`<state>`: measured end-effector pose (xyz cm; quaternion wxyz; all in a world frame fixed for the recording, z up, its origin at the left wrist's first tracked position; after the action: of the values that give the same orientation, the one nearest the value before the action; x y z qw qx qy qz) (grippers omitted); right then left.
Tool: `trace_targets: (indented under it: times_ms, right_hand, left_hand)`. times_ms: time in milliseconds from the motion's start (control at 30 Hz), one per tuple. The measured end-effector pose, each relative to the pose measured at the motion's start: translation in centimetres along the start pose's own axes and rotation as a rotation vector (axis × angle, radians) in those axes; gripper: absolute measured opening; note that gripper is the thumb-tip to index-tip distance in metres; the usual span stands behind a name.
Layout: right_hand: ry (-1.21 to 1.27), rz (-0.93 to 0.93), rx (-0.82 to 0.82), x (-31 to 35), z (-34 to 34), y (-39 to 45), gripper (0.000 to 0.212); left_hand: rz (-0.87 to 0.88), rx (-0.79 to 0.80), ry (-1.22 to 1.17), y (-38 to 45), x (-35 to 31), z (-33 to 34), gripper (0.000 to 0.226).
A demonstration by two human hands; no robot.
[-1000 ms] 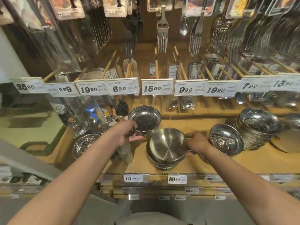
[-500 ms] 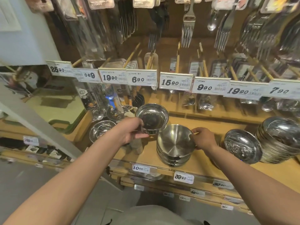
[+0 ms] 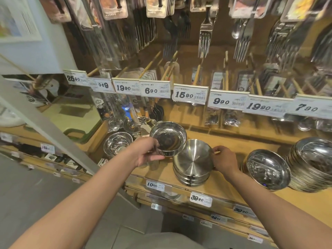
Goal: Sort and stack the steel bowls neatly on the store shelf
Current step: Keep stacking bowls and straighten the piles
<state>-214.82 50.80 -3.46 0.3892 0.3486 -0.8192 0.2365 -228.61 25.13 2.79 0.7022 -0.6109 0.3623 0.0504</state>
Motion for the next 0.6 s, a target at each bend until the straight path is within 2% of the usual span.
trace_targets:
  times_ms: [133,267,367,467,533,600]
  right_hand:
    - [-0.082,0.01,0.017,0.3,-0.1,-0.4,0.003]
    - [-0.126,-0.01,0.067,0.9,-0.5,-1.0,0.027]
    - [-0.101,-0.092,0.003,2.6,-2.4,-2.1,0.042]
    - [0.155,-0.133,0.011,4.5,-4.4,-4.3,0.033]
    - [0.414,-0.059,0.124,5.1,-4.5,-6.1,0.018]
    - [0.576,0.02,0.173,4.6,-5.3,-7.7,0.014]
  left_hand:
    - [-0.005,-0.006,-0.009,-0.9,0.4,0.5,0.012]
    - [0.006,-0.011,-0.002,-1.7,0.9,1.0,0.022]
    - [0.011,-0.003,0.0,-2.4,1.4,1.6,0.027]
    - [0.007,0.036,0.021,-3.4,2.1,3.7,0.027]
    - [0.011,0.071,0.032,-4.1,2.4,5.6,0.026]
    - [0.011,0.132,0.057,-4.9,2.9,8.4,0.018]
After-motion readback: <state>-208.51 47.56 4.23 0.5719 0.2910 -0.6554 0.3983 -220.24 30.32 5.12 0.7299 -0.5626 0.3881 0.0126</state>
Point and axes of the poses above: each hand's wrist, its own y-axis towards the middle knuckle, its own z-axis out of the palm, x = y × z, the point moved 9 cm from there along y, towards the middle knuckle, and after that the axes turned 12 degrees about -z, right-handed, at the moved point
